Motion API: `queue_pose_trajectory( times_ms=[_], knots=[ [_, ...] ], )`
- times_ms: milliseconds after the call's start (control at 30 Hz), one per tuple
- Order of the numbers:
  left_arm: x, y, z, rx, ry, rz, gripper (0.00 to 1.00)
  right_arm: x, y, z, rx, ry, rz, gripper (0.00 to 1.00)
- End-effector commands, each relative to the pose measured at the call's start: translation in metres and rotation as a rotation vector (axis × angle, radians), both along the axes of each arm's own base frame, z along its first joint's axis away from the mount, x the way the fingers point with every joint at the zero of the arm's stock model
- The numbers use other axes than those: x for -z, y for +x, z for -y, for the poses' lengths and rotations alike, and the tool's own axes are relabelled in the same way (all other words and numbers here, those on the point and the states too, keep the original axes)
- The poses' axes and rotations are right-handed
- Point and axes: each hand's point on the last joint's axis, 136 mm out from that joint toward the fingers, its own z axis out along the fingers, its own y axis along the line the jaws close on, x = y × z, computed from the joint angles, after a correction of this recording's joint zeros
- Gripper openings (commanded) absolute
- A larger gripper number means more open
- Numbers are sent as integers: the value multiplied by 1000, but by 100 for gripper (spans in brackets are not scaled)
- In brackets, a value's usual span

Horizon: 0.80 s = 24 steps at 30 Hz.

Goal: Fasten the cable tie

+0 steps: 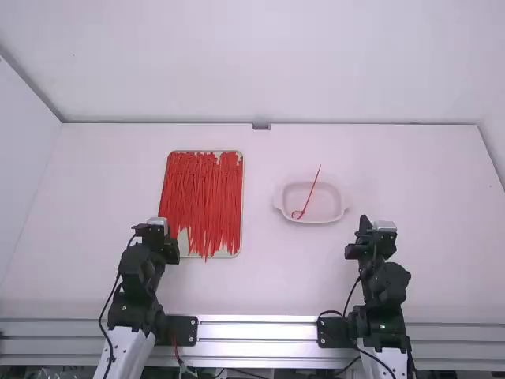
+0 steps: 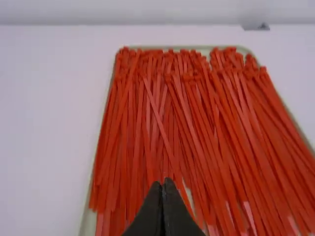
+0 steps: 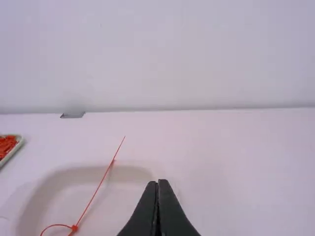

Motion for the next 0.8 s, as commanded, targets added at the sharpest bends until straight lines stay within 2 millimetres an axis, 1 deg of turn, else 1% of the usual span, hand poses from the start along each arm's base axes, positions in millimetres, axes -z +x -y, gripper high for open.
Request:
queue_pose_trajectory(
  times_ms=[0, 433, 767],
  knots=[
    [-4, 0, 0, 2, 7, 28, 0, 5, 0, 0, 1, 4, -9, 0],
    [-41, 0, 0, 1, 7, 190, 0, 5, 0, 0, 1, 4, -9, 0],
    [-60, -2, 0, 1, 7, 275, 0, 5, 0, 0, 1, 4, -9, 0]
  ],
)
